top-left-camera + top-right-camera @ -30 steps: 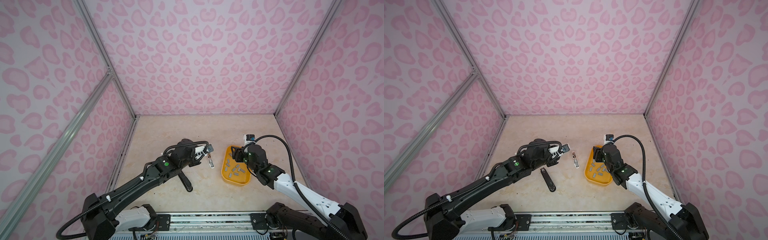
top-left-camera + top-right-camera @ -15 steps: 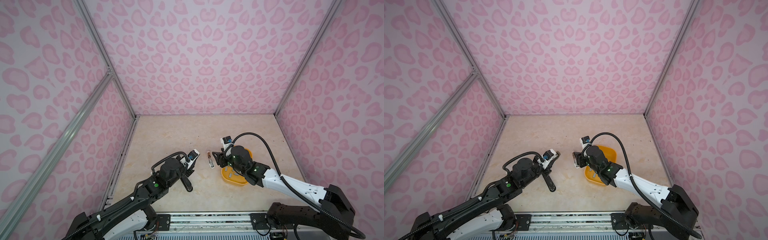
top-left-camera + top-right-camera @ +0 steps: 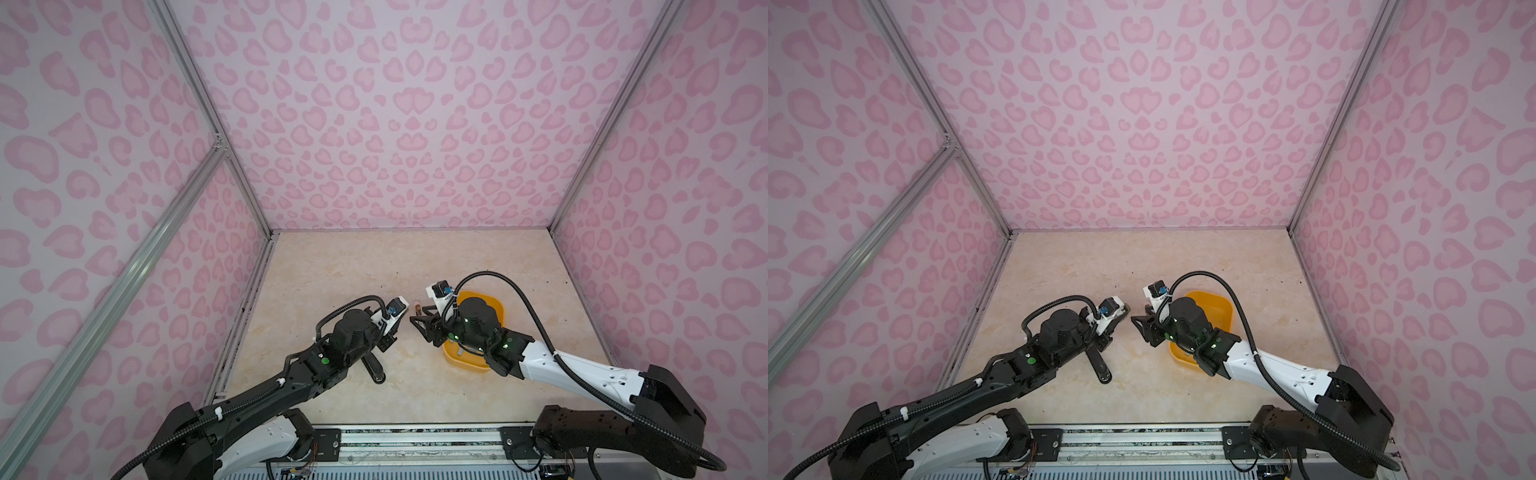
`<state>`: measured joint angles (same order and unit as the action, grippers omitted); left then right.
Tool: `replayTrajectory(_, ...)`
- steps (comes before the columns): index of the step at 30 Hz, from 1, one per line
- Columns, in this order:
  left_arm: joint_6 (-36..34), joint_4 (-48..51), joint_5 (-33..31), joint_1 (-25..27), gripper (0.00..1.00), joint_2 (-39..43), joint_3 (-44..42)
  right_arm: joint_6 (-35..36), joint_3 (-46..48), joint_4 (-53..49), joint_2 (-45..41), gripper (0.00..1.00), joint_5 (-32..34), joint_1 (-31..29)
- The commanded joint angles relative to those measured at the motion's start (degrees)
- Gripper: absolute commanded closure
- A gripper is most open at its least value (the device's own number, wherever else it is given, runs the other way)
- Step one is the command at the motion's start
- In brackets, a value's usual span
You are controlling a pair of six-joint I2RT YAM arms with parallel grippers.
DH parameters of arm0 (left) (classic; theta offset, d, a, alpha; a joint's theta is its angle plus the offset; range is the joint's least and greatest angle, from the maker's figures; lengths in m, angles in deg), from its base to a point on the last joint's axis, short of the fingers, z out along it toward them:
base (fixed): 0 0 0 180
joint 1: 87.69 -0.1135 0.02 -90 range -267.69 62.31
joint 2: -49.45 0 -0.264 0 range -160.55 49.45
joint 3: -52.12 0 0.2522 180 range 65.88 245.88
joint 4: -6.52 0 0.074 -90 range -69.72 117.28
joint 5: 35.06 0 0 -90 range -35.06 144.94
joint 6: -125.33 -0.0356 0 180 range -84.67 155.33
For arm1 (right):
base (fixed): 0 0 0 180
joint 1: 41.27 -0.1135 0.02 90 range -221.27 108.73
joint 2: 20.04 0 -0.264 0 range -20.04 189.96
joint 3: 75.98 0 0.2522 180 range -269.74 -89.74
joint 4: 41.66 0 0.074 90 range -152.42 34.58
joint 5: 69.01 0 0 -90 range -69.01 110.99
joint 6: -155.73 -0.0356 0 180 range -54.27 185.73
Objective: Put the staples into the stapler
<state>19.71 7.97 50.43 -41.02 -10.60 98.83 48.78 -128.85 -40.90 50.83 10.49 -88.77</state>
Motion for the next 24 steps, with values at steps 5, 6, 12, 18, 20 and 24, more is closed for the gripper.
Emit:
replayTrajectory(5, -2.36, -0.79, 6.14, -0.01, 0.97, -0.3, 1.19, 0.01, 0.38, 3.11, 0.04, 0.47, -0.72, -0.04)
replayTrajectory(6, -2.33, -0.78, 6.94, 0.0, 0.97, -0.25, 1.19, -0.01, 0.15, 2.78, 0.27, 0.48, -0.68, -0.04)
replayTrajectory(12, -3.8, -0.97, 9.88, 0.0, 0.97, -0.6, 0.99, -0.08, -0.1, 2.27, 0.43, 0.49, -0.05, -0.04)
replayTrajectory(18, -4.18, -1.31, 11.77, 0.04, 0.97, -0.58, 0.93, -0.36, -0.09, 1.93, 0.48, 0.51, 1.33, -0.04)
replayTrajectory(20, -3.84, -1.31, 11.69, -0.01, 0.97, -0.18, 0.9, -0.61, -0.33, 1.49, 0.97, 0.52, 1.93, -0.06)
replayTrajectory(24, -3.02, -1.09, 11.0, 0.04, 0.97, 0.85, 0.9, -0.74, -1.09, 0.22, 2.25, 0.55, 3.83, -0.32)
